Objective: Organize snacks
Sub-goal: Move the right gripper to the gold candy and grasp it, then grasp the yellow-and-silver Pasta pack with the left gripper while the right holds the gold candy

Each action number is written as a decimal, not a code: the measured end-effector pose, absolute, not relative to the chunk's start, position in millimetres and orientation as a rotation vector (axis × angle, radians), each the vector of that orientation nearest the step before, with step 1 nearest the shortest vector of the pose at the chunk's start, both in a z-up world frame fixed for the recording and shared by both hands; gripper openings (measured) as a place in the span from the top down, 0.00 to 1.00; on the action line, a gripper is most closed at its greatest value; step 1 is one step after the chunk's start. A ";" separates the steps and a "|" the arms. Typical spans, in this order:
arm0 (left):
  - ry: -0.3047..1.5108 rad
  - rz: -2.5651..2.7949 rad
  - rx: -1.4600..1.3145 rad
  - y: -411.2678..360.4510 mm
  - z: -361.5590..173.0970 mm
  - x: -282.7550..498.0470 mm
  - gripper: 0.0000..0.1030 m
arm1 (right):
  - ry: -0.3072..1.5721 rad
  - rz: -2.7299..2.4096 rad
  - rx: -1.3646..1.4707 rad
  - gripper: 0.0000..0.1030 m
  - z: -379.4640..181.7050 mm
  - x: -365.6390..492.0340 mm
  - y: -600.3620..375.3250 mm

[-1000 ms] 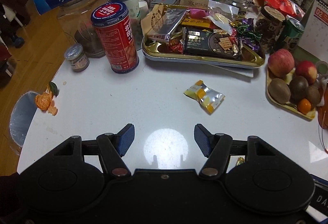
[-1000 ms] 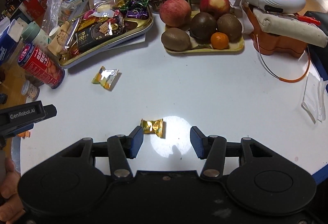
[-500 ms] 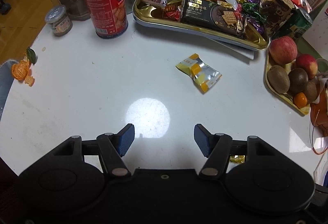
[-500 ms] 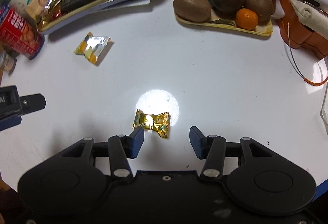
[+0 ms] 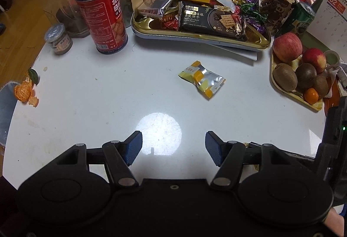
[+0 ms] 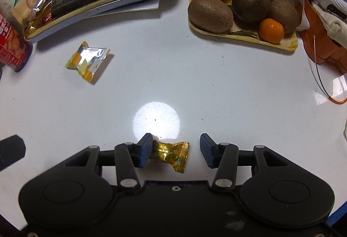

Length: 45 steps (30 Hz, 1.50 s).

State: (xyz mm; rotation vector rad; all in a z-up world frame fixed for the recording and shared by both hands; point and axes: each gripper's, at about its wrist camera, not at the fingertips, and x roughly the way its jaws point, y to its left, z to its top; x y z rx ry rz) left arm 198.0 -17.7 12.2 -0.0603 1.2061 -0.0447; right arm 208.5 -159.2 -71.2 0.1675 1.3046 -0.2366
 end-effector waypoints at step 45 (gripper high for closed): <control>1.060 -0.018 -0.204 -25.8 -4.7 219.2 0.36 | 1.284 -0.238 0.513 0.80 -15.4 142.6 -219.1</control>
